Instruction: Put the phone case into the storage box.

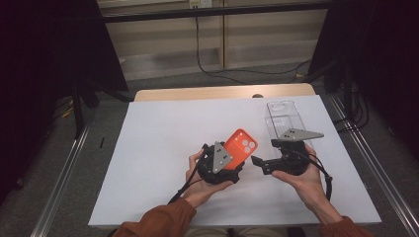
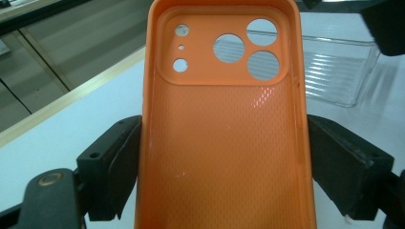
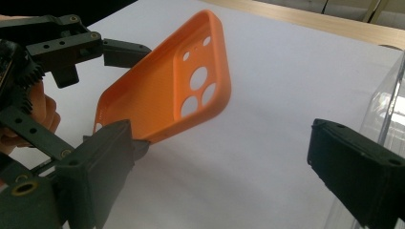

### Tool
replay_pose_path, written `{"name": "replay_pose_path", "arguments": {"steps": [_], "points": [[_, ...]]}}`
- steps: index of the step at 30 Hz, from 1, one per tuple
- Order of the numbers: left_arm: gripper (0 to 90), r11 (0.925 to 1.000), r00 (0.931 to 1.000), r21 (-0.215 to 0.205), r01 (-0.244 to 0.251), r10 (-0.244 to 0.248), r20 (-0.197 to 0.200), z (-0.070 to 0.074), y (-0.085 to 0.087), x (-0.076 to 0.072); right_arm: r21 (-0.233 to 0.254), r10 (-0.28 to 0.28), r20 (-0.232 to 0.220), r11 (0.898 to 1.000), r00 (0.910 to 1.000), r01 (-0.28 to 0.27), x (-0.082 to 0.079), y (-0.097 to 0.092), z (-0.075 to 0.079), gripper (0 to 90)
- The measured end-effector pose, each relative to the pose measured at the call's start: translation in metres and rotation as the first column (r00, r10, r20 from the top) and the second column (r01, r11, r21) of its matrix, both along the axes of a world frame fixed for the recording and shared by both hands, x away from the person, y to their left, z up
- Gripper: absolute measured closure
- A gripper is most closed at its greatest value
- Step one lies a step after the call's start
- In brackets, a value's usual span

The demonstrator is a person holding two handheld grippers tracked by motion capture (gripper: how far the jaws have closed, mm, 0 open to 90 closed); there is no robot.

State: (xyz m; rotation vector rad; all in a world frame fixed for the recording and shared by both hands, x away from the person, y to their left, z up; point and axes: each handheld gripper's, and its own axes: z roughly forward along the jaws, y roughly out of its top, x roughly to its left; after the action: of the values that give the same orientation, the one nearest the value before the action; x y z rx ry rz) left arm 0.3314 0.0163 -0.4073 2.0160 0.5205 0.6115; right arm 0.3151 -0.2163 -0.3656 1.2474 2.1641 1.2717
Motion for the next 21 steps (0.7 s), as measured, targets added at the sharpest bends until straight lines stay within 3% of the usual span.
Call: {"name": "replay_pose_path", "arguments": {"steps": [4, 7, 16, 21], "points": [[16.4, 0.9999, 0.9999, -0.001, -0.010, 0.010, 0.005, -0.002, -0.002, 0.000, 0.002, -0.009, -0.017, 1.000, 0.9998, 0.009, 0.004, 0.000, 0.000, 16.9], [16.3, 0.9998, 0.9997, 0.002, -0.020, 0.020, 0.011, -0.002, -0.002, 0.001, -0.007, -0.031, 0.005, 0.999, 0.9995, 0.031, 0.003, 0.003, 0.000, 24.5], [16.4, 0.9997, 0.9993, 0.002, -0.024, 0.024, 0.029, -0.002, -0.002, -0.002, 0.030, -0.049, -0.060, 0.998, 0.9970, 0.051, 0.009, 0.008, 0.007, 44.1], [16.4, 0.9990, 0.9982, 0.003, -0.045, 0.044, 0.041, -0.002, -0.002, -0.002, 0.020, -0.067, -0.109, 0.997, 0.9918, 0.069, 0.013, 0.011, 0.010, 47.6]]}}
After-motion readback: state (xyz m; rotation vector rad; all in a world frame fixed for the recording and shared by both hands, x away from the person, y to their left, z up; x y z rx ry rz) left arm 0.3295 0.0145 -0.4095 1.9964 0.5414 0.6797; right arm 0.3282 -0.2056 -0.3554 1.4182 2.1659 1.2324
